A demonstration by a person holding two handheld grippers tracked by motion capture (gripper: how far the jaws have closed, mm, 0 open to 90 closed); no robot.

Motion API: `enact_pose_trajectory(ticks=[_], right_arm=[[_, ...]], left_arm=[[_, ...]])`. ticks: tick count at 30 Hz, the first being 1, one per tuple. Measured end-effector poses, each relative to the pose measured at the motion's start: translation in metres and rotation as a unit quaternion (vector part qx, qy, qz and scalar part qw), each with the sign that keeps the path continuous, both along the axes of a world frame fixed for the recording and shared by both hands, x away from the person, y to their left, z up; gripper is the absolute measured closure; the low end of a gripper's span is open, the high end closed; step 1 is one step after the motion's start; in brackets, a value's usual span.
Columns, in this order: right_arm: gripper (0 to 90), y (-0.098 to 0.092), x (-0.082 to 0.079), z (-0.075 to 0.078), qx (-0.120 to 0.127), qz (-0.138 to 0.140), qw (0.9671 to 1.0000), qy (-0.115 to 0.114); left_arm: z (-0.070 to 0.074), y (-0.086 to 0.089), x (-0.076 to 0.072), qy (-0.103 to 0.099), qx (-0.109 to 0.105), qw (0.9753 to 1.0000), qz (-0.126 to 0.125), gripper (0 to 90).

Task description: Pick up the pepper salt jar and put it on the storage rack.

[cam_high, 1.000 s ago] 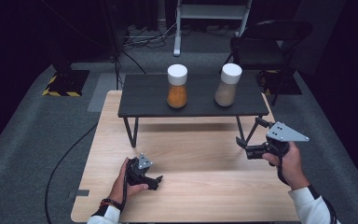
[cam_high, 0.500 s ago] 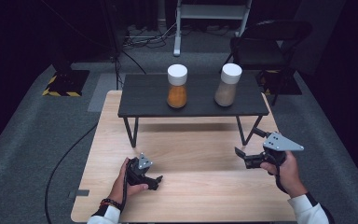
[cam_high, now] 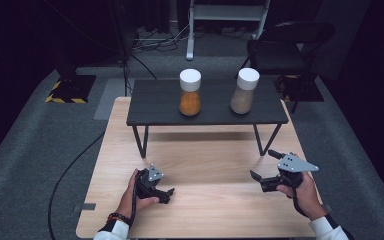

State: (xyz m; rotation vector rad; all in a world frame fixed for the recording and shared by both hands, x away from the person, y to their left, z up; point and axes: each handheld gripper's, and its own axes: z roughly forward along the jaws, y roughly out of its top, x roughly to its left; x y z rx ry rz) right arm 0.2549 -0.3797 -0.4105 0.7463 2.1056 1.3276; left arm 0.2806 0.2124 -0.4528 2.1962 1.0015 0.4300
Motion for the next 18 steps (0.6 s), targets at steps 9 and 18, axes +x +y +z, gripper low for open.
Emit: enact_pose_trajectory(ticks=[9, 18], right_arm=[[1.0, 0.004, 0.003, -0.011, -0.025, 0.01, 0.9994, 0.021], [1.5, 0.006, 0.011, -0.027, -0.044, 0.013, 0.9972, 0.059]], left_arm=[[0.0, 0.0, 0.0, 0.0, 0.0, 1.0, 0.0, 0.8], [0.0, 0.0, 0.0, 0.0, 0.0, 1.0, 0.0, 0.8]])
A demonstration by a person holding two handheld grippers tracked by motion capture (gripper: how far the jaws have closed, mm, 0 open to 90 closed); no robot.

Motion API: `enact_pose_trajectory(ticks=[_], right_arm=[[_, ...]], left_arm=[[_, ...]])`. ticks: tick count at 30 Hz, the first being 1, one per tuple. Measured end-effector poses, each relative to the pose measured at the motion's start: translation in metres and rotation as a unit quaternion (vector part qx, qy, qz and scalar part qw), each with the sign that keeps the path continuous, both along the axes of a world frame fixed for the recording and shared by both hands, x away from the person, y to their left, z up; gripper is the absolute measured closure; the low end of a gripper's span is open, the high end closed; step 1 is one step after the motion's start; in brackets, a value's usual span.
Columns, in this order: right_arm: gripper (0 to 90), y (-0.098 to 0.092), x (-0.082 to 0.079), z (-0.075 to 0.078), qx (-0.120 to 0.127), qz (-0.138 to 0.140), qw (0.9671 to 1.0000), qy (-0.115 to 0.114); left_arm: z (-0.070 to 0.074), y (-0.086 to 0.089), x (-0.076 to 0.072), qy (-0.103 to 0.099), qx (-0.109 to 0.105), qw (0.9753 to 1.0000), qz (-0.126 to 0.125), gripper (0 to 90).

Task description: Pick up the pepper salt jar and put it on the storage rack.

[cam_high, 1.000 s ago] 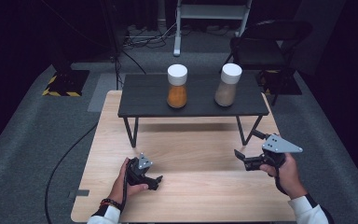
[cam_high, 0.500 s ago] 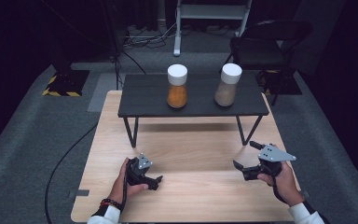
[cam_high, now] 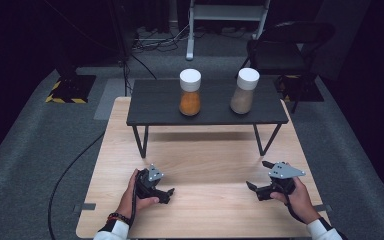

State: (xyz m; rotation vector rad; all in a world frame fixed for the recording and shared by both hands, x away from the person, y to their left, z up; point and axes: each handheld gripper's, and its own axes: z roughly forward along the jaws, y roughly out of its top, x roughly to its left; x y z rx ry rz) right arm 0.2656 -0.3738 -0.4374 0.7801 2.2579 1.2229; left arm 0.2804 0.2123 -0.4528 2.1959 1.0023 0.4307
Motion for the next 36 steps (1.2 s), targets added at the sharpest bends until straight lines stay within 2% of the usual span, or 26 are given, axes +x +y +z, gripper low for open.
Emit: enact_pose_trajectory(ticks=[5, 7, 13, 21, 31, 34, 36], right_arm=[[1.5, -0.001, 0.006, -0.007, 0.007, 0.001, 0.9997, 0.024], [1.5, 0.001, 0.008, -0.009, -0.005, 0.002, 0.9996, 0.029], [1.5, 0.003, 0.012, -0.013, -0.019, -0.006, 0.9988, 0.046], [1.5, 0.007, 0.015, -0.017, -0.052, -0.007, 0.997, 0.057], [1.6, 0.006, 0.021, -0.02, -0.063, -0.01, 0.9949, 0.078], [1.6, 0.005, 0.022, -0.02, -0.061, -0.013, 0.9947, 0.082], [0.8, 0.003, 0.025, -0.019, -0.058, -0.013, 0.9939, 0.093]], left_arm=[[0.0, 0.0, 0.0, 0.0, 0.0, 1.0, 0.0, 0.8], [0.0, 0.0, 0.0, 0.0, 0.0, 1.0, 0.0, 0.8], [0.0, 0.0, 0.0, 0.0, 0.0, 1.0, 0.0, 0.8], [0.0, 0.0, 0.0, 0.0, 0.001, 1.0, 0.001, 0.8], [0.0, 0.0, 0.0, 0.0, 0.0, 1.0, 0.001, 0.8], [0.0, 0.0, 0.0, 0.0, 0.0, 1.0, 0.001, 0.8], [0.0, 0.0, -0.001, 0.0, 0.0, 1.0, 0.001, 0.8]])
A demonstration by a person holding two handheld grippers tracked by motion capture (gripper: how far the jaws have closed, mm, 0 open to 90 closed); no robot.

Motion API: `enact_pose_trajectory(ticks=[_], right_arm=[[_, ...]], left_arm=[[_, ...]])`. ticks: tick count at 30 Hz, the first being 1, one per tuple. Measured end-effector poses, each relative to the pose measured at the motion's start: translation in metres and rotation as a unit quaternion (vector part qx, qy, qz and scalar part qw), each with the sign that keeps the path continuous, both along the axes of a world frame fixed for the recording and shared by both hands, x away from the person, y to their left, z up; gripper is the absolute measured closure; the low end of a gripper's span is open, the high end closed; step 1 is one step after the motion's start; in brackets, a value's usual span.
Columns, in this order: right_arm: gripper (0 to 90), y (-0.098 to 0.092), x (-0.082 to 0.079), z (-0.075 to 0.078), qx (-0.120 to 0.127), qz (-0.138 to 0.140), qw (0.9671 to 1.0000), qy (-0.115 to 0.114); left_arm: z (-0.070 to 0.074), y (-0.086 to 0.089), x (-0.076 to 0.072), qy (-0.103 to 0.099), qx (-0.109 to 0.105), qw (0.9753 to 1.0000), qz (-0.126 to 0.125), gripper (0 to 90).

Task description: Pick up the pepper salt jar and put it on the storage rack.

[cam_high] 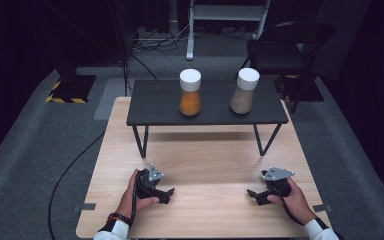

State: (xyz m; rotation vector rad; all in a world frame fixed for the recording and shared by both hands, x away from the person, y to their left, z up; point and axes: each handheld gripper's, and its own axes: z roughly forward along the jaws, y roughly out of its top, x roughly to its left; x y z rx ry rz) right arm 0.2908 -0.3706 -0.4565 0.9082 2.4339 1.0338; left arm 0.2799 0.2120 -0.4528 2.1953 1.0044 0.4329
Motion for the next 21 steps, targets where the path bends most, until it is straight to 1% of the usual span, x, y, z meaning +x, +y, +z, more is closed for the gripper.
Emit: enact_pose_trajectory(ticks=[2, 21], right_arm=[[0.1, -0.0023, 0.0059, 0.0012, 0.008, -0.002, 0.9998, 0.02], [0.0, -0.002, 0.0056, 0.0012, 0.008, -0.003, 0.9997, 0.022]], left_arm=[[0.0, -0.0002, -0.0005, 0.0, 0.0, 1.0, 0.001, 0.8], [-0.0003, -0.0003, -0.001, -0.001, -0.001, 1.0, 0.001, 0.8]])
